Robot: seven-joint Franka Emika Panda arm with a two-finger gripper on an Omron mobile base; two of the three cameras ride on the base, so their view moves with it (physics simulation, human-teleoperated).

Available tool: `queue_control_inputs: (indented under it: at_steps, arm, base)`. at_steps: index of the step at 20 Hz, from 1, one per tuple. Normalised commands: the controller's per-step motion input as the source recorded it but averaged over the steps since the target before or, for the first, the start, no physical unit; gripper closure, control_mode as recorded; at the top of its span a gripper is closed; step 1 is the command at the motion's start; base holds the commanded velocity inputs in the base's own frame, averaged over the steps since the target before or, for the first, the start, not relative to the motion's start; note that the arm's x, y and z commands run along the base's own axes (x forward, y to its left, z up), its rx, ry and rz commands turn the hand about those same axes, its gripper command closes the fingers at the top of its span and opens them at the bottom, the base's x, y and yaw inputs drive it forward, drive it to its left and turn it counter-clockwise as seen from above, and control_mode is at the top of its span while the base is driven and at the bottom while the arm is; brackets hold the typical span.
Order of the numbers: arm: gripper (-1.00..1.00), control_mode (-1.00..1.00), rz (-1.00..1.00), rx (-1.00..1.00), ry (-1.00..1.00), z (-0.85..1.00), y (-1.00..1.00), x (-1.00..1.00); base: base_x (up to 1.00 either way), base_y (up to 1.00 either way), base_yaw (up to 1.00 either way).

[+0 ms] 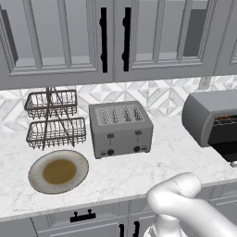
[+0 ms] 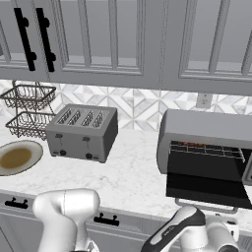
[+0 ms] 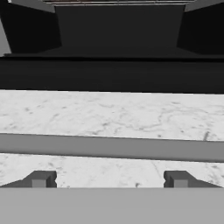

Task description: Pick up the kebab skewer and baguette bread, and place them inside the toaster oven. Close the toaster oven door and start by setting the timer.

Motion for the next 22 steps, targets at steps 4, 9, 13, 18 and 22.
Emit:
queue_control_inputs:
  at_steps: [4,9,13,18,22]
  arm:
    - [-1.0,-1.0,0.0,0.0,0.0,-0.11,0.0,0.31]
    - [-1.0,-1.0,0.0,0.0,0.0,-0.12,0.03,0.32]
    - [-1.0,-1.0,0.0,0.0,0.0,0.0,0.07,0.2]
    - [-1.0,-1.0,0.0,0.0,-0.02,0.22,0.14,0.09]
    - [-1.0,-1.0,0.0,0.0,-0.06,0.51,0.17,0.08]
  base:
    - [0.0,0.0,0.0]
    - [0.0,0.0,0.0]
    - [0.0,0.0,0.0]
    - [0.0,0.0,0.0]
    - [0.0,0.0,0.0]
